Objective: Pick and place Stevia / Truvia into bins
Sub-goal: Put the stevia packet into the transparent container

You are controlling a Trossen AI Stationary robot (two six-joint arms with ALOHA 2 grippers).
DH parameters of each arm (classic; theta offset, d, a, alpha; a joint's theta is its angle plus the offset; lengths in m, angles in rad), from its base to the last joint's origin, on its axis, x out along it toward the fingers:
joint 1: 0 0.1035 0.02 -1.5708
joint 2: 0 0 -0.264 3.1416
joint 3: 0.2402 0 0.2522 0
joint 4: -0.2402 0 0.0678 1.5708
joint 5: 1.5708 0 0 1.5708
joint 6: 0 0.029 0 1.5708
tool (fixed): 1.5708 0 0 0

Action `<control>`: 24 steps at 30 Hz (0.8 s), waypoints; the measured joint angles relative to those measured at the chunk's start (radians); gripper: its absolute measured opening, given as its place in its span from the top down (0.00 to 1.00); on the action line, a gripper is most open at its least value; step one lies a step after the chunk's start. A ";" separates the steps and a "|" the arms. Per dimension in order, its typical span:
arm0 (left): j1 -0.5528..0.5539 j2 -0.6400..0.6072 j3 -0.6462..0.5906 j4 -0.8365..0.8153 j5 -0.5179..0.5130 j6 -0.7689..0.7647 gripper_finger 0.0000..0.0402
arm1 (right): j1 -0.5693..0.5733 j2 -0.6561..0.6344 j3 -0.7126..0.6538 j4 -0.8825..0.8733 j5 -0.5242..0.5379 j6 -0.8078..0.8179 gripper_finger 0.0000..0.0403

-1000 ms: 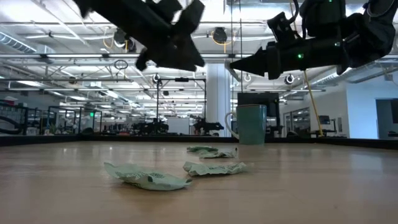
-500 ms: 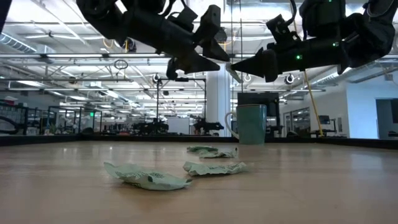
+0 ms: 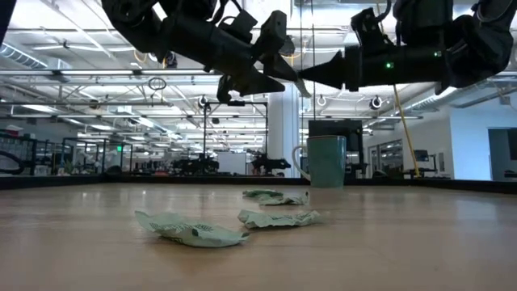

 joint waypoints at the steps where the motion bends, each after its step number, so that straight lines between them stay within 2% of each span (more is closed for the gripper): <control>1: 0.000 0.000 0.000 0.000 0.000 0.000 0.58 | 0.000 0.000 0.000 0.008 -0.022 0.018 1.00; 6: 0.000 0.000 0.000 0.000 0.000 0.000 0.58 | 0.000 0.000 0.001 0.068 -0.072 0.063 1.00; 12: 0.000 0.000 0.000 0.003 -0.001 0.020 0.58 | 0.000 0.000 0.001 0.054 -0.077 0.066 1.00; 15: 0.000 0.000 0.000 0.024 0.000 0.055 0.59 | 0.001 0.000 0.001 0.030 -0.125 0.091 1.00; 24: 0.000 0.000 0.000 0.044 0.064 0.078 0.83 | -0.002 0.000 0.009 0.033 -0.124 0.122 1.00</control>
